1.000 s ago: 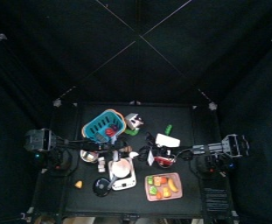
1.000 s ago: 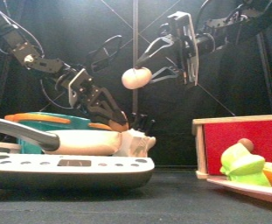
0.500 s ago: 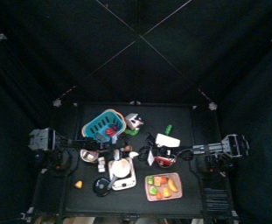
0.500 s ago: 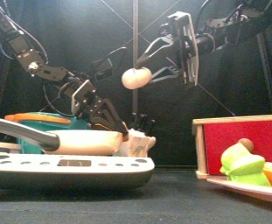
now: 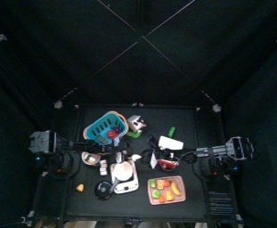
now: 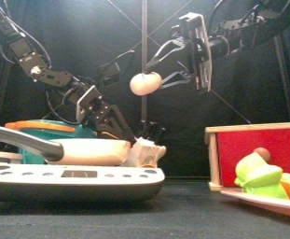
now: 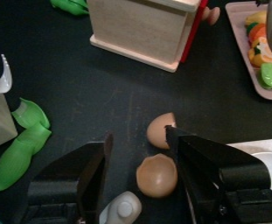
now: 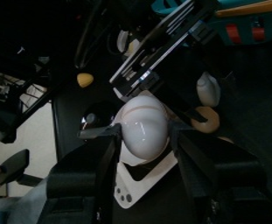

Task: Drop eggshell

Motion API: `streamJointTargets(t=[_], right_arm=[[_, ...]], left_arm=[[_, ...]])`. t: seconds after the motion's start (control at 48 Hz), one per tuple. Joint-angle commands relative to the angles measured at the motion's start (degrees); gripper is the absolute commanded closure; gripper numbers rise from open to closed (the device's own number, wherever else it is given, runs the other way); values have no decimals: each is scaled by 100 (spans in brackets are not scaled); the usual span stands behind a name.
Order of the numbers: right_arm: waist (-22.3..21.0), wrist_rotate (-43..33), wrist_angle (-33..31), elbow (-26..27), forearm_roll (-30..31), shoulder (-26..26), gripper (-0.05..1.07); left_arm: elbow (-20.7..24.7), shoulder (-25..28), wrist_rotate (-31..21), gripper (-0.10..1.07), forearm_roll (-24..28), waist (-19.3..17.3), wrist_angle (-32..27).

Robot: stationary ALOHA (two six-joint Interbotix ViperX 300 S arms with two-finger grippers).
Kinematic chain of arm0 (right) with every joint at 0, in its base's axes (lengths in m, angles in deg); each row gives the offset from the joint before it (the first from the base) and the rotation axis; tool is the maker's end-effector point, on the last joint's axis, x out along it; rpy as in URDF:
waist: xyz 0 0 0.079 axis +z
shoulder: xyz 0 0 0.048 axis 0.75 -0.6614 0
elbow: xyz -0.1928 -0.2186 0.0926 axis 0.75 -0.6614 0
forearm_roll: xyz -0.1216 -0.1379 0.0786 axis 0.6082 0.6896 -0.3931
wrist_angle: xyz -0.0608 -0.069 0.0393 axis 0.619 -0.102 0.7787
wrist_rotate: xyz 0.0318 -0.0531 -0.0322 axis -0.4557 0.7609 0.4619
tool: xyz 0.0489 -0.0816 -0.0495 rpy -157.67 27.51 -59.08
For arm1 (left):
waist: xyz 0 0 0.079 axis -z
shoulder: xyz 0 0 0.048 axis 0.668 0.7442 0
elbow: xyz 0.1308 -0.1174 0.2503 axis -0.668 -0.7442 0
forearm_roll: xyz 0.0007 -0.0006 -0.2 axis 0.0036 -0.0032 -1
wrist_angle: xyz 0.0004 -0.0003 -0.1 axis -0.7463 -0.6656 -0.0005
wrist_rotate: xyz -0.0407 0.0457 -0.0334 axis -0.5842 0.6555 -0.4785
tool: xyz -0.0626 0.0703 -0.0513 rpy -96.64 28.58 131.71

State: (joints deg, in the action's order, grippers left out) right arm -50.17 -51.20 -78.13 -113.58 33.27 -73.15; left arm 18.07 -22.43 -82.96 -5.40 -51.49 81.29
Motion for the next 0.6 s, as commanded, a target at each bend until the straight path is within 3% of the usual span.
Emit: streamJointTargets(t=[0.0, 0.354, 0.583], right_arm=[[-18, 18, 53, 70, -9, 185, 39], [-18, 18, 53, 62, -9, 185, 38], [-18, 18, 53, 70, -18, 185, 38]], left_arm=[[123, -158, -9, 11, 0, -44, 44], [-62, -686, 0, 11, 35, 0, 35], [-360, -1292, 9, 11, 202, 0, 105]])
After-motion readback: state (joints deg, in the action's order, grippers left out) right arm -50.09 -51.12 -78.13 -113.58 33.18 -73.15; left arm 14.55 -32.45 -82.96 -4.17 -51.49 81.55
